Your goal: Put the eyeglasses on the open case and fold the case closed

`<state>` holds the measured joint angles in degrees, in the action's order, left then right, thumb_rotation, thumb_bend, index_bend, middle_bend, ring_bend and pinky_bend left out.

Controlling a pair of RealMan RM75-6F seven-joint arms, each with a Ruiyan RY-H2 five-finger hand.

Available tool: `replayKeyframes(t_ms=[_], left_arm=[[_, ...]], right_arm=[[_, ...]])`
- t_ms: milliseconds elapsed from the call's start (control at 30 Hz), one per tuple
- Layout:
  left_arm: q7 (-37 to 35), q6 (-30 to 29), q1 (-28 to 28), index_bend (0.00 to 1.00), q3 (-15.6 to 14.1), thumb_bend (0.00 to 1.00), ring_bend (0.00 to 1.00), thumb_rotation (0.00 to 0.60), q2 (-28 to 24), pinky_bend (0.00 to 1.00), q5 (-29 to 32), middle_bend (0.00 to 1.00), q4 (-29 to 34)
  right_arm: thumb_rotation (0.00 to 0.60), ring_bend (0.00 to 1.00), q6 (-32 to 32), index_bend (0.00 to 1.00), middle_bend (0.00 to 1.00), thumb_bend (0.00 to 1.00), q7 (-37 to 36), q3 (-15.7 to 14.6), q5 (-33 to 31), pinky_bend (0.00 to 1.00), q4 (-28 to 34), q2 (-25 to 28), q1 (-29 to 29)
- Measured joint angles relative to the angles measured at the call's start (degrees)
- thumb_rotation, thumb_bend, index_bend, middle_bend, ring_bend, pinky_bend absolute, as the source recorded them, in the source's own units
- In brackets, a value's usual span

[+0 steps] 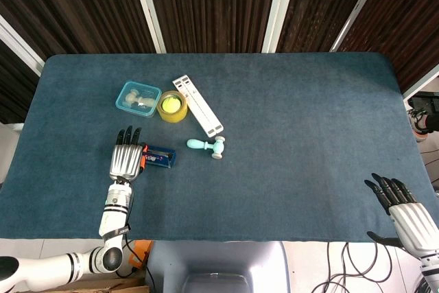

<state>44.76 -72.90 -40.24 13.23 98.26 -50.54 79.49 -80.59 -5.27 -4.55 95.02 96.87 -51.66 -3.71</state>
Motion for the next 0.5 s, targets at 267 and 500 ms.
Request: replayKeyframes(t_ms=[267, 500], left_arm=[[3.1, 1.8, -1.4, 0.61, 1.9, 0.56, 0.03, 0.6, 0.5, 0.12, 3.8, 0.1, -1.9], [4.8, 2.1, -2.9, 0.61, 2.7, 0.57, 0.04, 0.6, 2.3, 0.12, 4.8, 0.11, -4.7]], right_arm=[[0.6, 0.0, 0.1, 0.0, 0.0, 0.25, -0.5, 0.2, -0.5, 0.0, -0.1, 0.2, -0.1], [0.6, 0.0, 0.6, 0.0, 0.0, 0.25, -0.3, 0.3, -1.0, 0.0, -0.1, 0.1, -0.3]])
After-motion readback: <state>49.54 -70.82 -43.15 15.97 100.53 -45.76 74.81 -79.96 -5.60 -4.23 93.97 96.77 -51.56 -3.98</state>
